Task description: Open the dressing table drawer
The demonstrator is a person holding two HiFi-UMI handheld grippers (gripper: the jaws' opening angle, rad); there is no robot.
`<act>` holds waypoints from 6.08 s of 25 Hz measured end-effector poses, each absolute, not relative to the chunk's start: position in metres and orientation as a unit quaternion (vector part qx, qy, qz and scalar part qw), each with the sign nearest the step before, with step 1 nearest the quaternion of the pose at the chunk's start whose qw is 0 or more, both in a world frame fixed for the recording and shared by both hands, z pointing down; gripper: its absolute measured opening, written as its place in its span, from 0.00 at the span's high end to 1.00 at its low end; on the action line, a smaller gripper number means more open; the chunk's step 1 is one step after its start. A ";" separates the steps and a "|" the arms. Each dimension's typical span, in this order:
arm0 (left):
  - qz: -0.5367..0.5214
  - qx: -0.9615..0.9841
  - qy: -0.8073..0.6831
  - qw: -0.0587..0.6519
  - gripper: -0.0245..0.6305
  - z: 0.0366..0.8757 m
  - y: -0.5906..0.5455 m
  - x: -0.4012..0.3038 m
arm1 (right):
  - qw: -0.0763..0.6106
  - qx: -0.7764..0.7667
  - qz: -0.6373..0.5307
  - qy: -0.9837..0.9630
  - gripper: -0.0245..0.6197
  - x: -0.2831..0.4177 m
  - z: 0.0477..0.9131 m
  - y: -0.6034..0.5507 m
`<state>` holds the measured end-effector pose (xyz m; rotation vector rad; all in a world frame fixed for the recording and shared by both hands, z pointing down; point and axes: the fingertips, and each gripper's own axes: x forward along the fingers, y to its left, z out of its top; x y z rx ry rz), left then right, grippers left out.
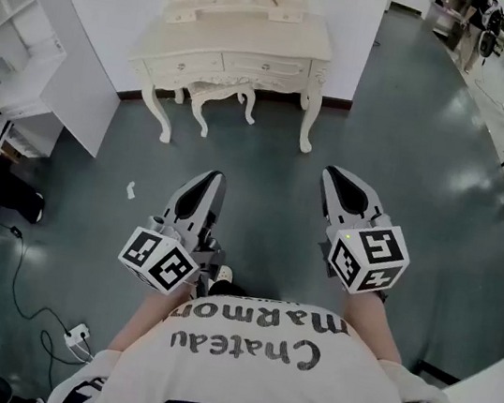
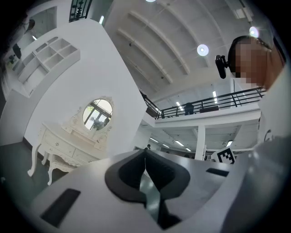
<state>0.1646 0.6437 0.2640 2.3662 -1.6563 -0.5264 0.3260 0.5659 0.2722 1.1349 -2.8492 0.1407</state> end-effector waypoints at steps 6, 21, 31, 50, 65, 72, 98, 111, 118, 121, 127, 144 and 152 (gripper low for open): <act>-0.180 0.801 -0.560 0.107 0.93 0.264 0.639 0.164 | 0.040 0.369 0.046 -0.927 0.91 0.327 0.272 0.563; -0.180 0.803 -0.556 0.119 0.93 0.280 0.584 0.136 | 0.033 0.372 0.074 -0.925 0.91 0.303 0.286 0.512; -0.184 0.823 -0.525 0.118 0.93 0.255 0.486 0.084 | 0.048 0.390 0.067 -0.917 0.91 0.247 0.268 0.427; -0.161 0.826 -0.522 0.141 0.93 0.242 0.356 -0.057 | 0.038 0.410 0.062 -0.909 0.91 0.117 0.243 0.313; -0.179 0.836 -0.496 0.155 0.93 0.262 0.324 -0.075 | 0.074 0.391 0.083 -0.914 0.91 0.077 0.275 0.268; -0.192 0.823 -0.518 0.131 0.93 0.260 0.271 -0.084 | 0.071 0.370 0.073 -0.923 0.91 0.068 0.278 0.206; -0.228 0.793 -0.541 0.161 0.93 0.261 0.059 -0.057 | 0.014 0.323 0.131 -0.937 0.91 0.095 0.266 -0.029; -0.198 0.798 -0.544 0.166 0.93 0.294 0.024 -0.026 | 0.017 0.325 0.149 -0.934 0.91 0.123 0.311 -0.062; -0.192 0.803 -0.543 0.153 0.93 0.306 -0.028 -0.046 | 0.009 0.325 0.151 -0.933 0.91 0.101 0.328 -0.114; -0.191 0.800 -0.547 0.155 0.93 0.304 -0.068 -0.076 | 0.009 0.326 0.155 -0.933 0.91 0.076 0.326 -0.152; -0.184 0.820 -0.513 0.176 0.93 0.282 -0.122 -0.130 | 0.028 0.361 0.164 -0.918 0.91 0.024 0.304 -0.195; -0.118 0.843 -0.472 0.230 0.93 0.336 -0.231 -0.180 | 0.105 0.428 0.210 -0.873 0.91 -0.016 0.390 -0.299; -0.115 0.843 -0.462 0.252 0.93 0.355 -0.247 -0.196 | 0.170 0.439 0.258 -0.844 0.91 -0.020 0.450 -0.309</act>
